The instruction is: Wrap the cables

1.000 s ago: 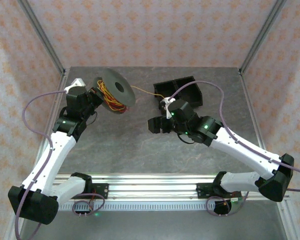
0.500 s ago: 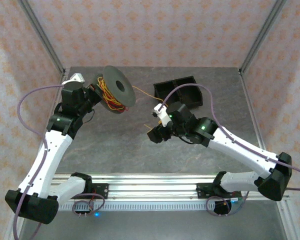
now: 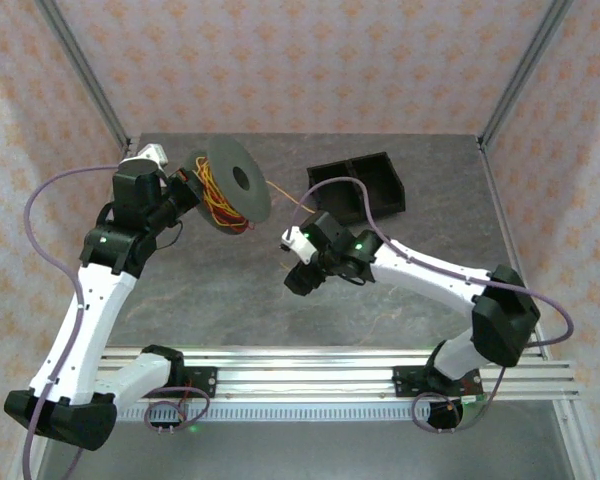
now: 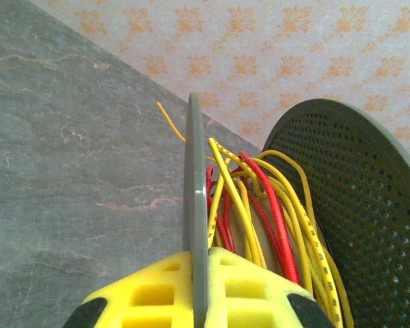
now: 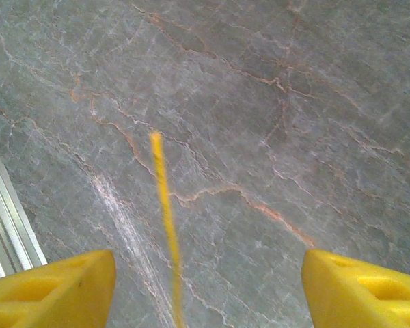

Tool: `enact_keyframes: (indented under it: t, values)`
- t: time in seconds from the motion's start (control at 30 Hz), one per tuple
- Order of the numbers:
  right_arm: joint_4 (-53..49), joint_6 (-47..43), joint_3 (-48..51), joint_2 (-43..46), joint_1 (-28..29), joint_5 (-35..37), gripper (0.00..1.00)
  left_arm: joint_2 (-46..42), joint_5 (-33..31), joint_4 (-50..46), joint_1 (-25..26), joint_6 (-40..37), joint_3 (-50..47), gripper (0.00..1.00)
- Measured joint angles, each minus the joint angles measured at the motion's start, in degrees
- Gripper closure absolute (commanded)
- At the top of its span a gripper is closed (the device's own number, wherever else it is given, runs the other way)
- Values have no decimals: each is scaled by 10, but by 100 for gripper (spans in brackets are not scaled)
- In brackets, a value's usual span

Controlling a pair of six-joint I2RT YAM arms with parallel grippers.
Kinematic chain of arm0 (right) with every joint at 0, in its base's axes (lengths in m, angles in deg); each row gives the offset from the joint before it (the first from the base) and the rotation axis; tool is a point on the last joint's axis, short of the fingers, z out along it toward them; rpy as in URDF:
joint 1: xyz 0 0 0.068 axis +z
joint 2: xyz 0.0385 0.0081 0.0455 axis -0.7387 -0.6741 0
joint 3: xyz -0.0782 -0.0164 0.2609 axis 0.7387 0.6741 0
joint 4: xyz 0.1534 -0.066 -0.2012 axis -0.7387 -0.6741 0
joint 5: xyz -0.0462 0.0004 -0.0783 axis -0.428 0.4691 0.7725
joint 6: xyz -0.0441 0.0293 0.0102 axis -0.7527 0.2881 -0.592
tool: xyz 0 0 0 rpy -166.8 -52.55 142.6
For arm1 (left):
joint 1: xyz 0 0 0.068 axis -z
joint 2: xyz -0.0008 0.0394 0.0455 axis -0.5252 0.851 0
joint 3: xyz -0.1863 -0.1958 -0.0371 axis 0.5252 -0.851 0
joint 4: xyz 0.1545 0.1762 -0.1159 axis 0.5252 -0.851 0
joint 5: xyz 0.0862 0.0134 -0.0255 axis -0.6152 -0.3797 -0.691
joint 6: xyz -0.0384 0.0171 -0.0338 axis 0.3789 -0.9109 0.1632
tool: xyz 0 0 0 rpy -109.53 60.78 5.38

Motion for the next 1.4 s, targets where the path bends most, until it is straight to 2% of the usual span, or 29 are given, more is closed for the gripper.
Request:
enact_keyframes:
  t: [0.17, 0.37, 0.43, 0.5, 0.57, 0.7, 0.73, 0.87, 1.03, 1.23, 1.4]
  values:
    - [26, 0, 1, -21, 0, -3, 30, -6, 1, -8, 0, 0, 7, 100]
    - [46, 1, 4, -58, 0, -11, 38, -9, 3, -10, 0, 0, 7, 100]
    - [56, 2, 14, -62, 0, -15, 49, -9, 3, -10, 0, 0, 7, 100]
    - [59, 7, 20, -63, 1, -18, 55, -9, 3, -10, 0, 0, 7, 100]
    - [61, 11, 21, -63, 2, -21, 64, -9, 3, -10, 0, 0, 7, 100]
    - [66, 17, 21, -63, 5, -29, 98, -9, 2, -10, 0, 0, 7, 100]
    - [67, 20, 21, -63, 6, -32, 100, -9, 0, -10, 0, 0, 7, 100]
    - [67, 28, 21, -57, 23, -47, 100, -9, -15, -10, 0, 0, 7, 100]
    - [68, 45, 4, -23, 83, -105, 100, 7, -61, -3, 0, 0, 7, 100]
    - [90, 74, -52, -1, 157, -194, 100, 88, -99, 27, 0, -2, 10, 100]
    - [136, 120, -73, 42, 178, -234, 100, 144, -113, 43, 0, -24, 10, 100]
